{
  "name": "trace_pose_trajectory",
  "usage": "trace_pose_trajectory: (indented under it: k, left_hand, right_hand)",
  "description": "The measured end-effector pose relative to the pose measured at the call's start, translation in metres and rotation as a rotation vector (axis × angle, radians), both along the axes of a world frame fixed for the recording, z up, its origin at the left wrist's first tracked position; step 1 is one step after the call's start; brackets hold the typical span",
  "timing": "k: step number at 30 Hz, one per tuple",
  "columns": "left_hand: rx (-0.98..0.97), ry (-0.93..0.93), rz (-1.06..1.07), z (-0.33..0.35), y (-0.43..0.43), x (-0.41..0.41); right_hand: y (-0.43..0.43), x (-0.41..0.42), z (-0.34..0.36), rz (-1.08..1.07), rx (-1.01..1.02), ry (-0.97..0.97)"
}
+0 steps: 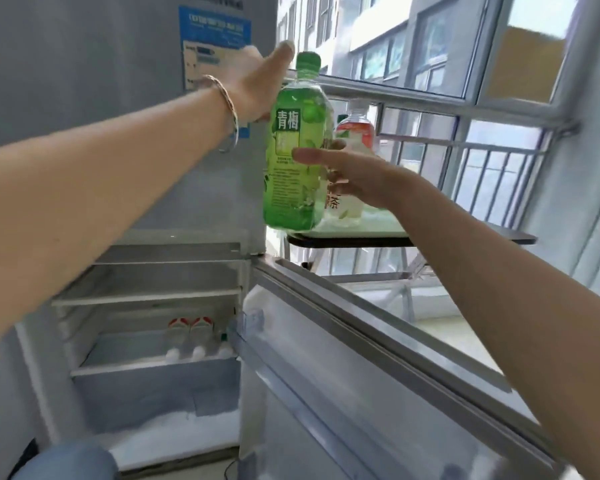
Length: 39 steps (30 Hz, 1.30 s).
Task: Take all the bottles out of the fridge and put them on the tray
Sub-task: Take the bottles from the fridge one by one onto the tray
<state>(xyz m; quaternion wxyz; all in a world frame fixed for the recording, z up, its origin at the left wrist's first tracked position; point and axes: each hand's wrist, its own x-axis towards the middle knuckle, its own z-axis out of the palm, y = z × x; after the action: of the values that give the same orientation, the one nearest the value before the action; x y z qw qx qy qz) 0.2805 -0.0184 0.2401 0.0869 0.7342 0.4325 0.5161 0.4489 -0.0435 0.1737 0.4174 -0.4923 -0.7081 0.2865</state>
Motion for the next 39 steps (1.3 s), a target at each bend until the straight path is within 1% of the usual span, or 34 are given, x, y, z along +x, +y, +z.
trace_pose_trajectory:
  k: [3, 5, 7, 10, 13, 15, 17, 20, 23, 26, 31, 36, 38, 39]
  left_hand:
    - [-0.170, -0.182, -0.168, -0.013, 0.001, 0.036]
    - [-0.291, -0.212, -0.258, -0.024, 0.005, 0.059]
    - [-0.423, -0.208, -0.335, -0.038, 0.010, 0.080]
    - [-0.577, -0.170, -0.428, -0.061, 0.018, 0.110]
    - [-0.686, -0.219, -0.523, -0.081, 0.025, 0.134]
    - [-0.750, -0.291, -0.577, -0.092, 0.033, 0.146]
    - [-0.811, -0.342, -0.612, -0.103, 0.043, 0.155]
    - [-0.874, -0.354, -0.650, -0.117, 0.061, 0.165]
    - [-0.869, -0.350, -0.639, -0.123, 0.073, 0.171]
    - [-0.884, -0.396, -0.627, -0.126, 0.082, 0.173]
    - [-0.914, -0.403, -0.605, -0.130, 0.097, 0.177]
    - [-0.910, -0.428, -0.601, -0.129, 0.100, 0.182]
    - [-0.905, -0.422, -0.599, -0.129, 0.099, 0.182]
    - [-0.896, -0.418, -0.600, -0.129, 0.097, 0.180]
  right_hand:
    - [0.002, 0.032, -0.003, -0.174, 0.087, 0.109]
    - [0.008, 0.049, -0.007, -0.299, 0.184, 0.175]
    - [0.020, 0.065, -0.012, -0.478, 0.280, 0.140]
    - [0.038, 0.084, -0.023, -0.764, 0.350, 0.019]
    - [0.053, 0.100, -0.038, -0.966, 0.388, -0.042]
    - [0.067, 0.109, -0.048, -1.011, 0.372, -0.048]
    - [0.081, 0.116, -0.056, -1.053, 0.314, -0.038]
    - [0.101, 0.121, -0.064, -1.095, 0.256, -0.040]
    - [0.118, 0.123, -0.071, -1.101, 0.260, -0.011]
    - [0.128, 0.124, -0.073, -1.108, 0.265, -0.020]
    - [0.137, 0.127, -0.075, -1.110, 0.272, -0.020]
    - [0.146, 0.133, -0.070, -1.019, 0.164, -0.005]
    - [0.142, 0.129, -0.071, -1.030, 0.205, 0.008]
    - [0.139, 0.124, -0.071, -1.063, 0.293, 0.009]
